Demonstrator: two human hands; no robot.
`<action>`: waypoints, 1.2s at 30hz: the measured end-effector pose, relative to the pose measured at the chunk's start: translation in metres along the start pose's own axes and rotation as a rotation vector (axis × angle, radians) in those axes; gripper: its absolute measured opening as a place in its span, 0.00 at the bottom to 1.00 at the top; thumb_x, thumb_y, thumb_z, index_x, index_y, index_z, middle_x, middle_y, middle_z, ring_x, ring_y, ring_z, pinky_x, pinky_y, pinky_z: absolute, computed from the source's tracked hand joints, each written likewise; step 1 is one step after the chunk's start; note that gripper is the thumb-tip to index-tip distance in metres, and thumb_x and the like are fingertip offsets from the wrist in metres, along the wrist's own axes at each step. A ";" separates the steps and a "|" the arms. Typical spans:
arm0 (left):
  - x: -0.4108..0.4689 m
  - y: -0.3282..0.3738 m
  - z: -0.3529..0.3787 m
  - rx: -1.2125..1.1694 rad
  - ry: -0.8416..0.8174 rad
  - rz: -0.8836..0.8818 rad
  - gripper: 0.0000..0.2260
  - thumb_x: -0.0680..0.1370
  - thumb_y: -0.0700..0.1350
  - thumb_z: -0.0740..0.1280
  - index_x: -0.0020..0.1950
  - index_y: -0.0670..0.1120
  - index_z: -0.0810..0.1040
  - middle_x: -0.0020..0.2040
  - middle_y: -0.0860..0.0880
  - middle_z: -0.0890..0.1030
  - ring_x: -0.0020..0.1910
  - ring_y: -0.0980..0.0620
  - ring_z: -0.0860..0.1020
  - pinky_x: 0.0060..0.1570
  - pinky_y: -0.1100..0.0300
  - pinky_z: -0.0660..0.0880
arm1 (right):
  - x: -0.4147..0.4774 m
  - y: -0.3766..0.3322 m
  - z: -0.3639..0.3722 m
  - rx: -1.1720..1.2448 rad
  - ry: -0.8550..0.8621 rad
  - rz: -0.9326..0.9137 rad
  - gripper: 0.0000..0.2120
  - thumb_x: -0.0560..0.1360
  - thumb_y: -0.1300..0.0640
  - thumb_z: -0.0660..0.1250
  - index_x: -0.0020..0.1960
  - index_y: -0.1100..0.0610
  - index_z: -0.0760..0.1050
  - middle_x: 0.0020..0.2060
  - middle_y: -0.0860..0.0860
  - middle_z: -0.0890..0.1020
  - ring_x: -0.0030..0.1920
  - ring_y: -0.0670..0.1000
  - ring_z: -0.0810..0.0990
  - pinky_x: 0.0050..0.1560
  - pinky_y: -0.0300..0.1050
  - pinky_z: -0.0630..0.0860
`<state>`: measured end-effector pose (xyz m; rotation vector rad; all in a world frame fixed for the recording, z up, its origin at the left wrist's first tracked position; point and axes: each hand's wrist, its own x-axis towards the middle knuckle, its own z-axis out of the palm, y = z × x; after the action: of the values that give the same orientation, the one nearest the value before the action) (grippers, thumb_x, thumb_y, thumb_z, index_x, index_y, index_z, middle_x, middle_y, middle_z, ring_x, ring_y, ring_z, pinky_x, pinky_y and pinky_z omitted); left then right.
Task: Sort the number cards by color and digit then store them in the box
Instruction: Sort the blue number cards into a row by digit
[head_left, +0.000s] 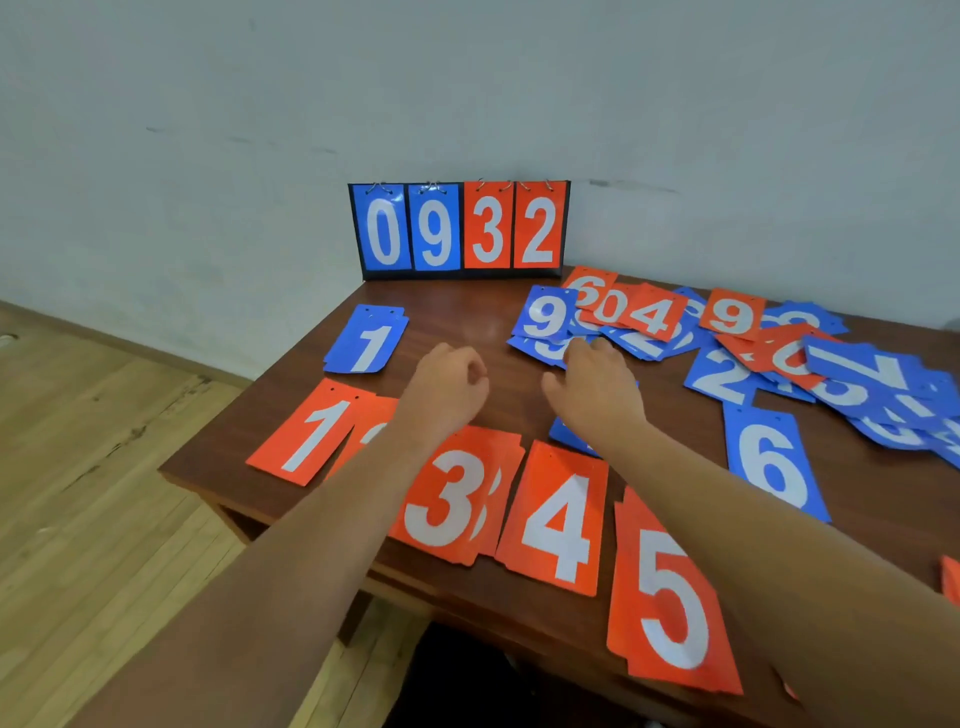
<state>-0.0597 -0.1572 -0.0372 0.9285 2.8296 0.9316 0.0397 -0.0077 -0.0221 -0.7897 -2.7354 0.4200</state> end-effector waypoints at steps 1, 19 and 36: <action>0.016 0.005 0.006 -0.009 -0.026 -0.023 0.04 0.77 0.45 0.66 0.50 0.50 0.79 0.51 0.50 0.74 0.52 0.51 0.75 0.50 0.60 0.70 | 0.010 0.007 0.002 -0.004 -0.013 0.000 0.15 0.77 0.52 0.62 0.57 0.61 0.72 0.55 0.59 0.74 0.56 0.58 0.74 0.56 0.52 0.74; 0.166 0.017 0.083 -0.144 -0.026 -0.277 0.11 0.78 0.47 0.69 0.57 0.42 0.80 0.55 0.45 0.82 0.54 0.47 0.80 0.45 0.56 0.74 | 0.093 0.062 0.048 -0.197 0.052 -0.394 0.12 0.80 0.53 0.60 0.52 0.58 0.80 0.50 0.56 0.78 0.51 0.56 0.76 0.52 0.51 0.75; 0.002 0.060 -0.013 -1.201 0.079 -0.480 0.09 0.82 0.34 0.58 0.60 0.44 0.69 0.51 0.43 0.82 0.46 0.43 0.85 0.48 0.51 0.83 | -0.024 0.041 -0.056 0.404 0.541 0.002 0.12 0.81 0.53 0.60 0.60 0.54 0.78 0.39 0.53 0.84 0.37 0.54 0.80 0.39 0.50 0.77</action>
<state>-0.0321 -0.1247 0.0067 0.0498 1.7332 2.0979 0.0968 0.0236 0.0116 -0.6741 -2.0609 0.6271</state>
